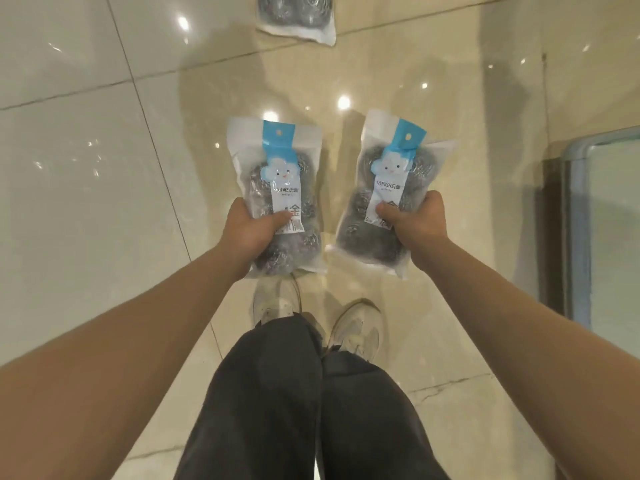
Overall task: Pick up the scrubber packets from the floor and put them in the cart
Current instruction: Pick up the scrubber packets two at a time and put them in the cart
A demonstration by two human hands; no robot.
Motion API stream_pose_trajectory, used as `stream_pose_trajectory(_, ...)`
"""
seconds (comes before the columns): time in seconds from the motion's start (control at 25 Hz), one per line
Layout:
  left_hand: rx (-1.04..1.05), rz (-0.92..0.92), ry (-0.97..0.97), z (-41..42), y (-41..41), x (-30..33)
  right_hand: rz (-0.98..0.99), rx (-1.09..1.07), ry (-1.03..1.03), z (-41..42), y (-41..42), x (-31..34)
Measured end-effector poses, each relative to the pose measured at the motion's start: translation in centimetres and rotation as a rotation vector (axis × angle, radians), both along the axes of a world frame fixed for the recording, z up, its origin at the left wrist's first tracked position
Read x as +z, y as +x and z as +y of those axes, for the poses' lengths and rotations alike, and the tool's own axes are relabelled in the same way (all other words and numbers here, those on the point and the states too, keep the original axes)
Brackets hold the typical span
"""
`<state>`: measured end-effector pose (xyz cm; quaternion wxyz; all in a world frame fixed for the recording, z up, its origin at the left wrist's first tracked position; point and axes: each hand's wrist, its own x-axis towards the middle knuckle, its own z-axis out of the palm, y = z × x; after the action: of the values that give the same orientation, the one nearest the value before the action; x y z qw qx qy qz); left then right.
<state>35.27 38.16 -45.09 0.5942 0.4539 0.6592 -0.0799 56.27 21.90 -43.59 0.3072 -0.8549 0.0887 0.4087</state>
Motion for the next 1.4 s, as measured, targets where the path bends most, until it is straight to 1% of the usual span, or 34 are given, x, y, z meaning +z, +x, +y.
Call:
stream_pose_trajectory(0.12, -0.073, -0.035, 0.031, 1.0, -0.1, 11.1, -0.010, 0.000, 0.182, 0.4, 0.6, 9.7)
stream_pose_trajectory(0.28, -0.025, -0.152, 0.165, 3.7, 1.6, 30.9, -0.004, 0.021, 0.380, 2.9, 3.5, 28.2)
stream_pose_trajectory(0.36, 0.006, -0.239, 0.235, 4.9, 2.5, 41.1, -0.005, 0.030, 0.468, 4.1, 5.1, 38.1)
stream_pose_trajectory(0.44, 0.044, -0.332, 0.260, 5.6, 3.1, 50.1, 0.017, 0.075, 0.534, 5.3, 6.3, 47.9)
stream_pose_trajectory(0.6, 0.145, -0.517, 0.275, 5.3, 3.9, 66.9, 0.021, 0.223, 0.637, 5.9, 6.5, 65.5)
stream_pose_trajectory(0.72, 0.115, -0.594, 0.329, 4.5, 3.1, 76.5, -0.041, 0.192, 0.701, 4.4, 4.9, 75.9)
stream_pose_trajectory(0.84, 0.117, -0.598, 0.327, 3.7, 2.1, 82.4, -0.111, 0.132, 0.782, 1.6, 3.1, 81.5)
stream_pose_trajectory(1.0, 0.064, -0.630, 0.324, 2.0, 2.6, 86.1, -0.162, 0.010, 0.836, -1.9, 2.0, 84.4)
stream_pose_trajectory(1.16, -0.082, -0.634, 0.336, 1.2, 5.9, 86.7, -0.219, -0.074, 0.822, -3.8, 2.5, 85.2)
stream_pose_trajectory(1.28, -0.207, -0.656, 0.301, 1.1, 9.9, 87.0, -0.317, -0.257, 0.775, -6.2, 3.0, 85.6)
stream_pose_trajectory(1.4, -0.416, -0.683, 0.201, 0.2, 14.5, 87.8, -0.426, -0.475, 0.690, -9.6, 2.2, 85.6)
